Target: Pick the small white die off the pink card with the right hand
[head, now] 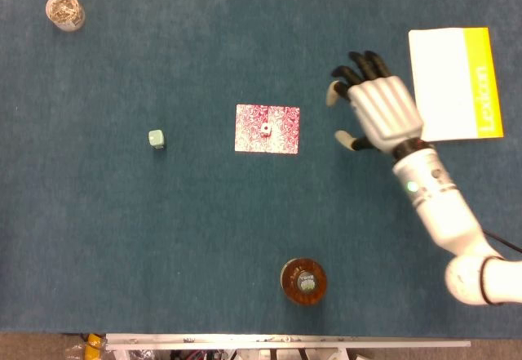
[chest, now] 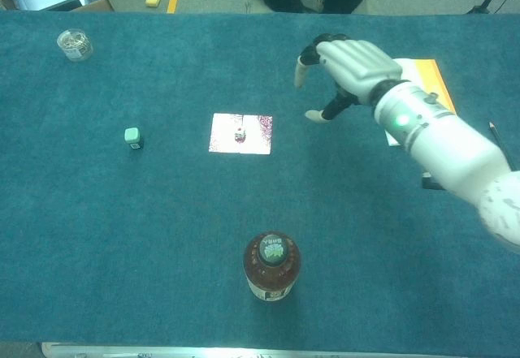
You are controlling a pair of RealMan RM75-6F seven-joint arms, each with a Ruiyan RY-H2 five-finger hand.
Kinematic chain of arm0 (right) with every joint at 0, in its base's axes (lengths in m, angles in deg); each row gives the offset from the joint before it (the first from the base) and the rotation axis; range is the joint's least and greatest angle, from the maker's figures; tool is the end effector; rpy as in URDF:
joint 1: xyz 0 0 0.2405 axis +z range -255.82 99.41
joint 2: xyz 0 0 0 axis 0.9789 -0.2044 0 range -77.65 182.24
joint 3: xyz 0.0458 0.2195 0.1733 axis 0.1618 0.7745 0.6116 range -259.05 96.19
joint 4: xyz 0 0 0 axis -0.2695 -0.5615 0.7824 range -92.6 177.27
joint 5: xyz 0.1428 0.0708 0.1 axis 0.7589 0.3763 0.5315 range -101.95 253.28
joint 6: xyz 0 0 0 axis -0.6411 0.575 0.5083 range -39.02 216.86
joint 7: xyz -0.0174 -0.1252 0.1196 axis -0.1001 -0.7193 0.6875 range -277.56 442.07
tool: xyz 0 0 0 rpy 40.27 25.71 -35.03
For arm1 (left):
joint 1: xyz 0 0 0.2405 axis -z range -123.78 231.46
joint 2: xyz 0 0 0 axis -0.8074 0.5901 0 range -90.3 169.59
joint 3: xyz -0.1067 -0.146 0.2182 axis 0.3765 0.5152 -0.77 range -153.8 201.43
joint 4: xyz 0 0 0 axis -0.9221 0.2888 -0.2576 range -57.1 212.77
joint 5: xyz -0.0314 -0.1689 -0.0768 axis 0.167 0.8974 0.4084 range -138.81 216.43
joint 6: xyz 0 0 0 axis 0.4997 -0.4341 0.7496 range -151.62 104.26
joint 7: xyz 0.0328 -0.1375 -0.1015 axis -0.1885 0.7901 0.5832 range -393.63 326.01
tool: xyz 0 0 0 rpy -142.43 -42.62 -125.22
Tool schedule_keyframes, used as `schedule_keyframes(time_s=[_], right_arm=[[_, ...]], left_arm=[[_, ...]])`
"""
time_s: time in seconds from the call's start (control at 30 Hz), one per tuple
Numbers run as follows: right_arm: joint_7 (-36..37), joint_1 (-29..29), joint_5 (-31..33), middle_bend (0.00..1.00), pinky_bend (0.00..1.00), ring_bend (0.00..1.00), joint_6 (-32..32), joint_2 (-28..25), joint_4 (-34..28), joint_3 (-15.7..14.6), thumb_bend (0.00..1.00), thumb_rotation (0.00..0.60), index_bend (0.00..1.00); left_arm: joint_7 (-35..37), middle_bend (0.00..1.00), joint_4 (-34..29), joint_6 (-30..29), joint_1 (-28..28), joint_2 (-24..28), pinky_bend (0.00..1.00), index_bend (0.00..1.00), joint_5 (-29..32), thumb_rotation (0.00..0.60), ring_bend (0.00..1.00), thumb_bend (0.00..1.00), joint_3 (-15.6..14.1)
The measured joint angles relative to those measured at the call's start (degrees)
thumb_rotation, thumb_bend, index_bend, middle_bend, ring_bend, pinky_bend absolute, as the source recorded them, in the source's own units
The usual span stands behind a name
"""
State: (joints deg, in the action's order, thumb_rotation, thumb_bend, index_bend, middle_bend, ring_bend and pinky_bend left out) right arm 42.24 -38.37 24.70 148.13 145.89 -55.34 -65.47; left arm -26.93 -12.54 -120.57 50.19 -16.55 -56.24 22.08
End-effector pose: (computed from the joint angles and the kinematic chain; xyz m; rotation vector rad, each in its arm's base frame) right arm -0.1264 -0.3537 -0.0246 1.8256 -1.0459 0.8952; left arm -0.3278 0.1463 0.2459 -1.3994 -0.8139 -0.9193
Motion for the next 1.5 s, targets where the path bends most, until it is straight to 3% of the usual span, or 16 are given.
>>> schedule_keyframes(time_s=[0.73, 1.17, 1.5], right_arm=[[0.76, 8.89, 4.99, 0.25, 0.01, 0.05, -2.71, 15.86, 19.48, -1.12, 0.22, 0.600, 0.45], [0.93, 14.55, 4.72, 0.25, 0.01, 0.05, -4.60, 24.13, 30.64, 1.28, 0.22, 0.600, 0.45], [-0.74, 16.97, 6.04, 0.25, 0.01, 0.05, -5.57, 26.94, 34.30, 2.82, 0.22, 0.600, 0.45]], left_arm=[[0.62, 0.19, 0.58, -0.36, -0.71, -0.15, 0.05, 0.27, 0.16, 0.600, 0.04, 0.44, -0.40], [2.07, 0.19, 2.08, -0.56, -1.27, -0.54, 0.05, 0.27, 1.10, 0.600, 0.04, 0.44, -0.31], [3.05, 0.19, 3.12, -0.56, -1.50, -0.91, 0.05, 0.27, 1.72, 0.600, 0.04, 0.44, -0.13]])
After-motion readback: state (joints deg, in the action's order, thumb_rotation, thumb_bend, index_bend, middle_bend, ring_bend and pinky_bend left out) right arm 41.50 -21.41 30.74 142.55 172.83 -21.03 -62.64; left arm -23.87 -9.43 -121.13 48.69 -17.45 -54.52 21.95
